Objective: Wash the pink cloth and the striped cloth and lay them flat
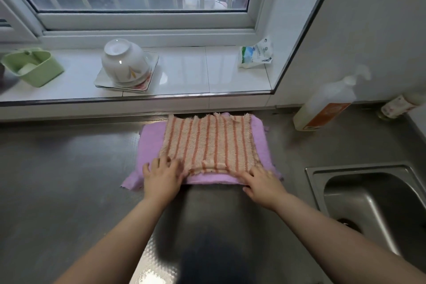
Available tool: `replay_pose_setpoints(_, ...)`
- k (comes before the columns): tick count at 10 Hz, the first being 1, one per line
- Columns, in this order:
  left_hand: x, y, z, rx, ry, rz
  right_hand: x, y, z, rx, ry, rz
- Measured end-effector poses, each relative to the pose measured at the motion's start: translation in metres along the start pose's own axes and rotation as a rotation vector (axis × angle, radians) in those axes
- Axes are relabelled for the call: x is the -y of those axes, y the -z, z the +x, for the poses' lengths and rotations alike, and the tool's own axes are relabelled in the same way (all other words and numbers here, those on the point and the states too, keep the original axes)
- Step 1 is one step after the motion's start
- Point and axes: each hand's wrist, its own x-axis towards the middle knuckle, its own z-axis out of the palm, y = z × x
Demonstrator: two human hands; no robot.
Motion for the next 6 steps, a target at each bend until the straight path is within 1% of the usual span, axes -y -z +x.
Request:
replay_pose_setpoints(1, -0.016, 0.000, 0.001, 0.047, -0.061, 0.039, 0.000, -0.005, -0.004, -0.065, 0.018, -0.012)
replay_pose_setpoints(2, -0.035, 0.002, 0.006, 0.160, -0.179, -0.010, 0.002, -0.005, -0.013, -0.065, 0.035, 0.027)
replay_pose_setpoints(3, -0.055, 0.005, 0.013, 0.291, -0.304, -0.111, 0.003, -0.009, -0.019, -0.088, 0.033, -0.006)
replay_pose_setpoints(4, -0.063, 0.006, 0.006, 0.248, -0.364, -0.291, 0.005, -0.011, -0.028, -0.101, 0.025, 0.013)
replay_pose_setpoints(5, -0.067, 0.005, -0.022, 0.080, -0.406, -0.344, 0.003, -0.010, -0.041, -0.117, 0.021, 0.130)
replay_pose_setpoints(6, -0.073, -0.002, -0.043, 0.021, -0.382, -0.379, 0.000, 0.009, -0.053, -0.217, -0.082, 0.319)
